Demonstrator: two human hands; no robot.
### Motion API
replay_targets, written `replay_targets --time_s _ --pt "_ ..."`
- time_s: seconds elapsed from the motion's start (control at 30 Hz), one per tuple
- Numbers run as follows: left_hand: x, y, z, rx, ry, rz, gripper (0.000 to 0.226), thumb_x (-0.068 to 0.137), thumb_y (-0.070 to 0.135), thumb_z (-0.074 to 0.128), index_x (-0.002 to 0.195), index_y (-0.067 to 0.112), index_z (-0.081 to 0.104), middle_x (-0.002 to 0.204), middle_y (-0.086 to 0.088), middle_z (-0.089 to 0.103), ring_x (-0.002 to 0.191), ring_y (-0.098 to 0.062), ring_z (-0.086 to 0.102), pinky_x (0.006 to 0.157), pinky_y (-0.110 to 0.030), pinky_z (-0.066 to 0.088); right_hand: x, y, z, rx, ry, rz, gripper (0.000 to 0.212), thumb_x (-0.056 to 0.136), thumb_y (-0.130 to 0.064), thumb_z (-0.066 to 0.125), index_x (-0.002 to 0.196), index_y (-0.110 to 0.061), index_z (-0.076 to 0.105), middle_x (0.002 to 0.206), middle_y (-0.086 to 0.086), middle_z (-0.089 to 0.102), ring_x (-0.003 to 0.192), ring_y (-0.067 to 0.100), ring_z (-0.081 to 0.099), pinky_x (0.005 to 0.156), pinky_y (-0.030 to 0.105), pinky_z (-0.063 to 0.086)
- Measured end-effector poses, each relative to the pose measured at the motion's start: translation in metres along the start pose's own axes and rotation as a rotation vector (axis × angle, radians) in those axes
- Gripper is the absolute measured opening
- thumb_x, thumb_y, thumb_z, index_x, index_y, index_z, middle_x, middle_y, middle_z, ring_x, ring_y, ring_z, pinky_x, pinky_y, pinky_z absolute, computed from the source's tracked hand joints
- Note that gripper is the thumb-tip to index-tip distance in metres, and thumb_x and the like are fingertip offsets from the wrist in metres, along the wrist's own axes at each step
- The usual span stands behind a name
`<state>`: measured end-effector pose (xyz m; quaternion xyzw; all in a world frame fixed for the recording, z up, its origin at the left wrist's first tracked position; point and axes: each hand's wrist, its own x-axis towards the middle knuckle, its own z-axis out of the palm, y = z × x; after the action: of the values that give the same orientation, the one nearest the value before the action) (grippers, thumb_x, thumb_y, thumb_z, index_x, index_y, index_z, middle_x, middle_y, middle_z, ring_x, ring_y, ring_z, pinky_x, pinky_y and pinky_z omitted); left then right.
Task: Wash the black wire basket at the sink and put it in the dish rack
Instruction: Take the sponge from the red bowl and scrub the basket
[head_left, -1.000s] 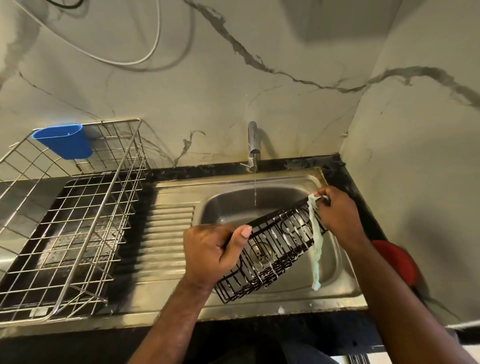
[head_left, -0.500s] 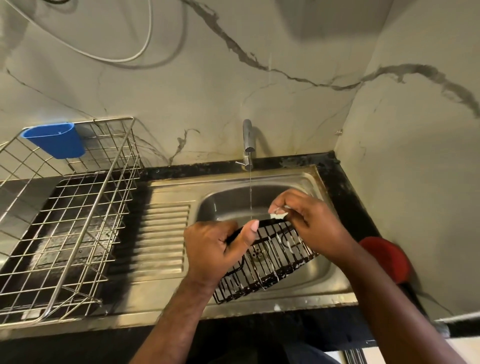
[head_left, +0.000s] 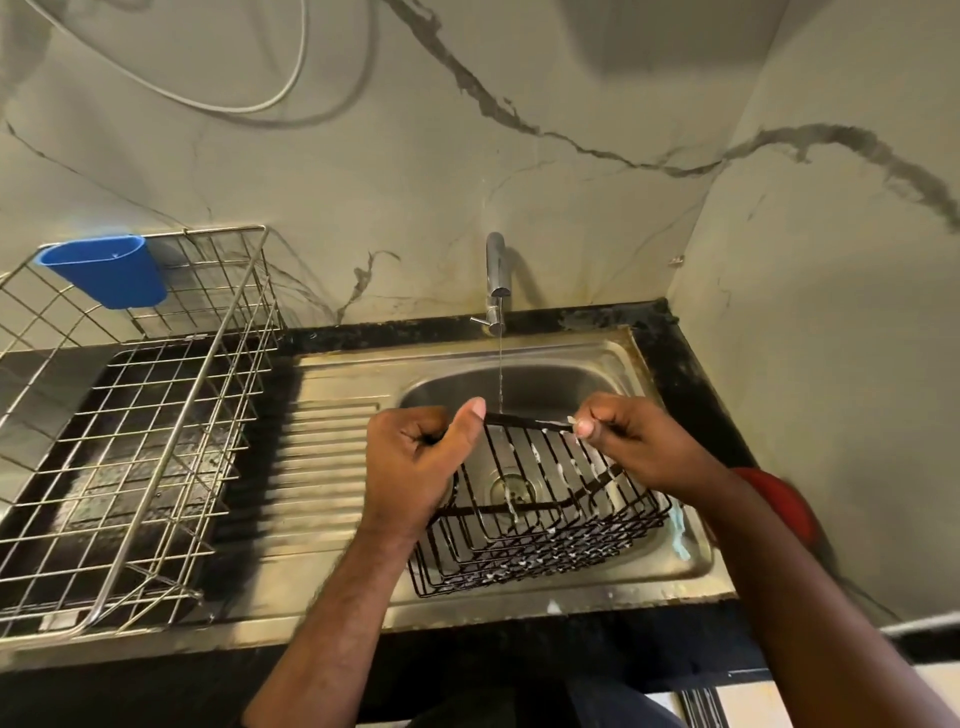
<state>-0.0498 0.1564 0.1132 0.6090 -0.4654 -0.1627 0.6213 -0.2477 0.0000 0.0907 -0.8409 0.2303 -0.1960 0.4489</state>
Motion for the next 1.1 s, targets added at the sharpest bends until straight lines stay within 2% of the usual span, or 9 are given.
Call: replay_targets --time_s 0.17,0.27,0.37,0.5,0.67,0.77,0.9,1.03,1.1 --pt "0.003 -0.003 -0.01 0.252 -0.214 -0.17 0.048 0.099 0.048 0.054 0.066 0.017 0.067 0.058 -0.001 0.069 0.048 -0.009 0.061 0.055 -0.025 0.047 -0.003 -0.01 0.012 -0.164 0.027 0.117 0.034 0.085 -0.06 0.049 0.082 -0.03 0.062 0.08 -0.012 0.059 0.074 0.002 0.057 0.063 0.014 0.042" --pt "-0.003 0.007 -0.001 0.753 -0.313 -0.059 0.058 0.092 0.071 0.028 0.086 0.027 0.067 0.064 0.01 0.066 0.055 -0.002 0.061 0.064 -0.023 0.053 -0.001 -0.017 0.026 -0.397 0.021 0.025 0.038 0.089 -0.067 0.04 0.08 -0.034 0.057 0.08 -0.012 0.053 0.071 0.003 0.054 0.062 0.026 0.041" --pt "-0.009 0.01 0.023 0.986 -0.306 0.039 0.073 0.095 0.071 0.017 0.084 0.023 0.07 0.067 0.006 0.068 0.062 -0.015 0.065 0.071 -0.031 0.056 0.006 -0.025 0.043 -0.637 0.044 -0.097 0.046 0.093 -0.06 0.03 0.092 -0.026 0.062 0.086 -0.011 0.053 0.074 0.011 0.056 0.069 0.035 0.042" --pt "-0.002 0.009 0.023 0.971 -0.229 -0.124 0.083 0.078 0.088 0.013 0.059 0.022 0.059 0.047 0.007 0.056 0.049 -0.007 0.06 0.053 -0.019 0.04 0.011 -0.03 0.041 -0.661 0.069 -0.176 0.037 0.097 -0.048 0.038 0.101 -0.023 0.065 0.091 -0.007 0.055 0.078 0.012 0.054 0.075 0.034 0.042" --pt "-0.001 0.005 0.011 0.826 -0.141 -0.28 0.085 0.065 0.094 0.025 0.06 0.019 0.065 0.048 0.003 0.064 0.048 -0.009 0.066 0.067 -0.023 0.049 0.011 -0.022 0.02 -0.763 0.101 -0.104 0.032 0.101 -0.047 0.033 0.092 -0.029 0.058 0.089 -0.012 0.051 0.085 0.006 0.05 0.092 0.034 0.038" --pt "0.004 0.008 0.004 0.812 -0.099 -0.364 0.08 0.063 0.092 0.034 0.059 0.019 0.068 0.05 0.004 0.065 0.053 -0.009 0.066 0.068 -0.024 0.043 0.009 -0.014 0.005 -0.492 0.212 -0.067 0.035 0.102 -0.042 0.041 0.08 -0.02 0.057 0.079 -0.007 0.051 0.072 0.007 0.051 0.076 0.026 0.041" --pt "0.007 0.006 0.002 0.651 -0.032 -0.472 0.073 0.064 0.09 0.044 0.054 0.021 0.067 0.043 0.007 0.061 0.047 -0.004 0.063 0.078 -0.03 0.054 0.015 -0.022 0.008 -0.126 0.381 0.038 0.038 0.102 -0.041 0.043 0.086 -0.011 0.059 0.071 -0.002 0.052 0.06 0.004 0.047 0.055 0.017 0.038" --pt "0.007 0.0 0.002 0.463 0.011 -0.54 0.069 0.068 0.085 0.058 0.05 0.019 0.067 0.036 0.01 0.054 0.041 -0.006 0.058 0.075 -0.031 0.055 0.025 -0.029 0.01 0.259 0.541 0.172 0.041 0.102 -0.044 0.045 0.091 -0.009 0.063 0.075 0.021 0.062 0.063 0.02 0.055 0.057 0.039 0.05" --pt "0.009 0.0 0.001 0.279 0.003 -0.574 0.064 0.067 0.077 0.067 0.048 0.017 0.063 0.035 0.009 0.05 0.033 -0.005 0.046 0.064 -0.027 0.049 0.029 -0.023 0.008 0.383 0.614 0.219 0.035 0.103 -0.04 0.046 0.089 -0.012 0.062 0.075 0.014 0.065 0.066 0.019 0.059 0.061 0.038 0.053"
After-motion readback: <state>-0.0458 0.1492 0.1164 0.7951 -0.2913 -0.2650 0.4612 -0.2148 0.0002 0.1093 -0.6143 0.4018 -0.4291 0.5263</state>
